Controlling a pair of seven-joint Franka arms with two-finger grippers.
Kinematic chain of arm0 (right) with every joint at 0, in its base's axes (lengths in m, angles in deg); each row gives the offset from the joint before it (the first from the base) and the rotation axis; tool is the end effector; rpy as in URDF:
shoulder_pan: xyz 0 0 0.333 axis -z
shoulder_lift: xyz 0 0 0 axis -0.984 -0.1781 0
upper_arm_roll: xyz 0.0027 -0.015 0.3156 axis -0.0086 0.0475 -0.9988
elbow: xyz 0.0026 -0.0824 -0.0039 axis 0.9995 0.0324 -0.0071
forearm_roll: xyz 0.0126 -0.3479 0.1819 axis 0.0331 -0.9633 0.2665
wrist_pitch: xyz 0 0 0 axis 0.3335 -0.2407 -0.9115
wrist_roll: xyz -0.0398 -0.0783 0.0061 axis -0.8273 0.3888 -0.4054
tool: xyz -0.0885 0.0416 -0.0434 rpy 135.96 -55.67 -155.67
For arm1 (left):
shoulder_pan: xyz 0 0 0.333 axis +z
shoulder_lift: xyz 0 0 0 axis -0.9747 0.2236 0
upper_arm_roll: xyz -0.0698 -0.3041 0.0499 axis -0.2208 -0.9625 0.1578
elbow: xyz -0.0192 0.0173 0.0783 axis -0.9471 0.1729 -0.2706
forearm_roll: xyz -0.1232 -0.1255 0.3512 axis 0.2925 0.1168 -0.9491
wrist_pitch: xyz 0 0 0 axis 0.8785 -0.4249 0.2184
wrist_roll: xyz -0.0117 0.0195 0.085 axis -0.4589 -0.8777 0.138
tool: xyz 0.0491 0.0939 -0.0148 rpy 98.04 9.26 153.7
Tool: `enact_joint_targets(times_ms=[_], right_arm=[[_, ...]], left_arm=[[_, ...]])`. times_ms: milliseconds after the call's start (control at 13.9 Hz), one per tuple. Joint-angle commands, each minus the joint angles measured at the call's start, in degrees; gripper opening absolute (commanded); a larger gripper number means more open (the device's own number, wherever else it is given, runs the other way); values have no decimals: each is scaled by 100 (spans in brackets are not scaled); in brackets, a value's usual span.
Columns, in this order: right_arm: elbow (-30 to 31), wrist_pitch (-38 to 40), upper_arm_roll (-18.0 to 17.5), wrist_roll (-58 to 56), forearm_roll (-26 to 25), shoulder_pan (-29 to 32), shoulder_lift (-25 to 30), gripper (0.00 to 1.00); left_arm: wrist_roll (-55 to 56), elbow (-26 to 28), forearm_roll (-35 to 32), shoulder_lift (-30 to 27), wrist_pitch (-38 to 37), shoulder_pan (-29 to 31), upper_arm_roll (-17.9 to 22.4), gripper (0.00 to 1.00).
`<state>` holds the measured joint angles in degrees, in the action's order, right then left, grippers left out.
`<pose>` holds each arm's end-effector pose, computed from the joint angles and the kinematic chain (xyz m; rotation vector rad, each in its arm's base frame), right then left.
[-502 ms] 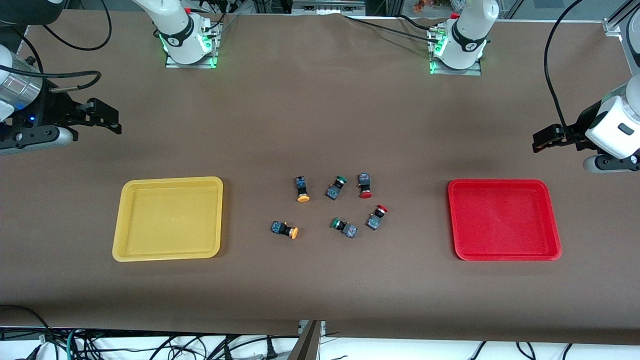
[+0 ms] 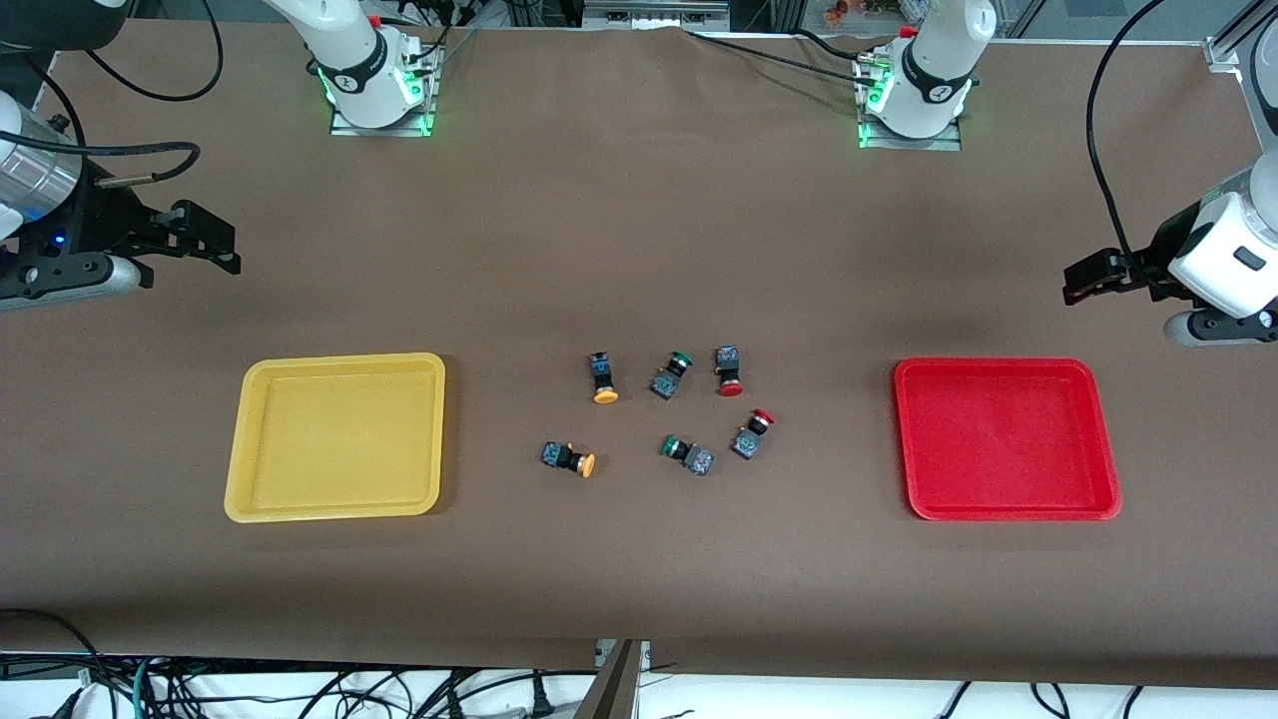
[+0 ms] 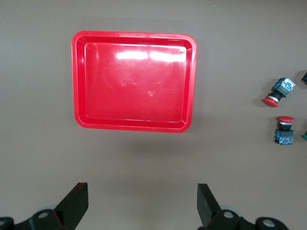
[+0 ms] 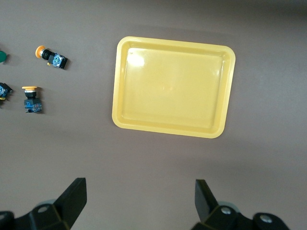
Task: Place red and yellow buttons in trays
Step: 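Move the right gripper toward the yellow-capped buttons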
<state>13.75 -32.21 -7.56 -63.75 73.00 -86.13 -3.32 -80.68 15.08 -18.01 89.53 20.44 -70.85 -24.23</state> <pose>0.5864 0.0617 0.6029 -3.0920 -0.2427 0.0037 0.5947 -0.0105 0.5699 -3.1040 -0.1025 0.1504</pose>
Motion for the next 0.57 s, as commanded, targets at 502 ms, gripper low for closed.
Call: enact_joint_targets(times_ms=[502], right_arm=[[-74, -170, -15, -63, -115, -12, -411, 100]], left_arm=[[-100, -172, 60, 70, -88, 36, -20, 100]])
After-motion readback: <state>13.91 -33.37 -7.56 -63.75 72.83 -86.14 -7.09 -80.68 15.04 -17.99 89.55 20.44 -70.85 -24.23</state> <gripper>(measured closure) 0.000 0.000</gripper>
